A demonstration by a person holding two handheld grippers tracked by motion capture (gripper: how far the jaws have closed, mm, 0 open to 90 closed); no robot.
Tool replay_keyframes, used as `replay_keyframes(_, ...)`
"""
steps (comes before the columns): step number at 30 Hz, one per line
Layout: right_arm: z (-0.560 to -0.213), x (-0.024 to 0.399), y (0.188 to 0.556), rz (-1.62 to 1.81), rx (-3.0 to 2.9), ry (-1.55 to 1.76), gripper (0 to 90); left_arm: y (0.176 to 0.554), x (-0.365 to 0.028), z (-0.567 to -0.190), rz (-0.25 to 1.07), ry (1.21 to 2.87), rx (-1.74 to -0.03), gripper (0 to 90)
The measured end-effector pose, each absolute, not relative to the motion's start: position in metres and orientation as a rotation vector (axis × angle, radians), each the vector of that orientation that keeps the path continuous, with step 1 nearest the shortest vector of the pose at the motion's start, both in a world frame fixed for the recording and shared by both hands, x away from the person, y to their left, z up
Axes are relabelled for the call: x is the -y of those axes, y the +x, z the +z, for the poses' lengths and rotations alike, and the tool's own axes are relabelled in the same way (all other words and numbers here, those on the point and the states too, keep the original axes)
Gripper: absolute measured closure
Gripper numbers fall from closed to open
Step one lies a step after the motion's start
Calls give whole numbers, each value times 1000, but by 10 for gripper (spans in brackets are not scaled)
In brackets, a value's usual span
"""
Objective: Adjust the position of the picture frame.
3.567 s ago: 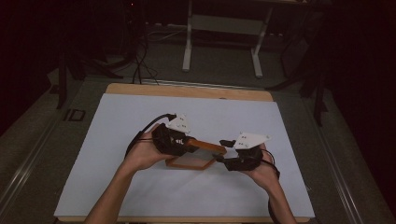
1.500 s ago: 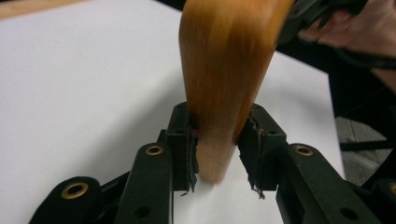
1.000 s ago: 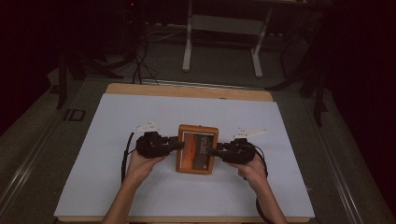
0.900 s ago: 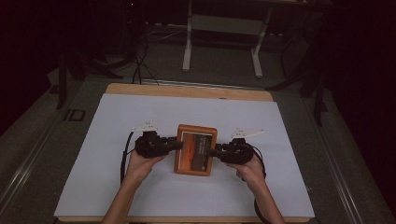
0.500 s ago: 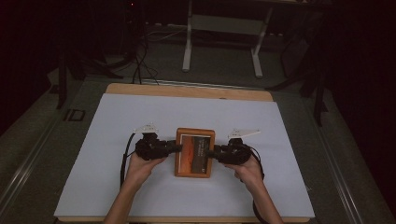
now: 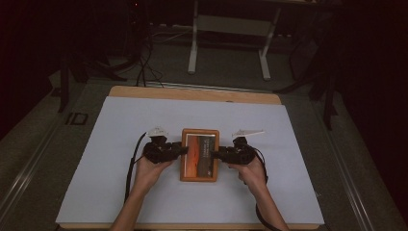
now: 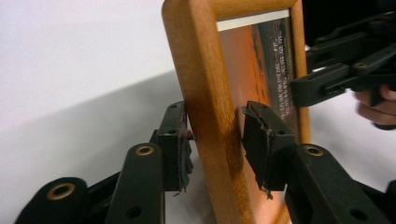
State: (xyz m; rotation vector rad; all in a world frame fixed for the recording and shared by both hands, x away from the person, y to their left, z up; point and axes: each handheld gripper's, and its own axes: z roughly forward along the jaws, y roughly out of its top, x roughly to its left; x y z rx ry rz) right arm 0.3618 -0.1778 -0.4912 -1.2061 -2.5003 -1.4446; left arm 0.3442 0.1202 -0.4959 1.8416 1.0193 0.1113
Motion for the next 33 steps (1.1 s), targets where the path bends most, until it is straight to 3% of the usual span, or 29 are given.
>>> replay_keyframes(20,-515,171,395,-1182,2392,-1389,514,380,-112,-530,-59,1844,-1166,462)
replay_keyframes(27,-515,172,394,-1188,2410,-1368,503,375,-109,-525,17,1899,-1145,427)
replay_keyframes(33,-508,174,391,-1206,2501,-1420,495,366,-106,-517,156,1950,-1137,435)
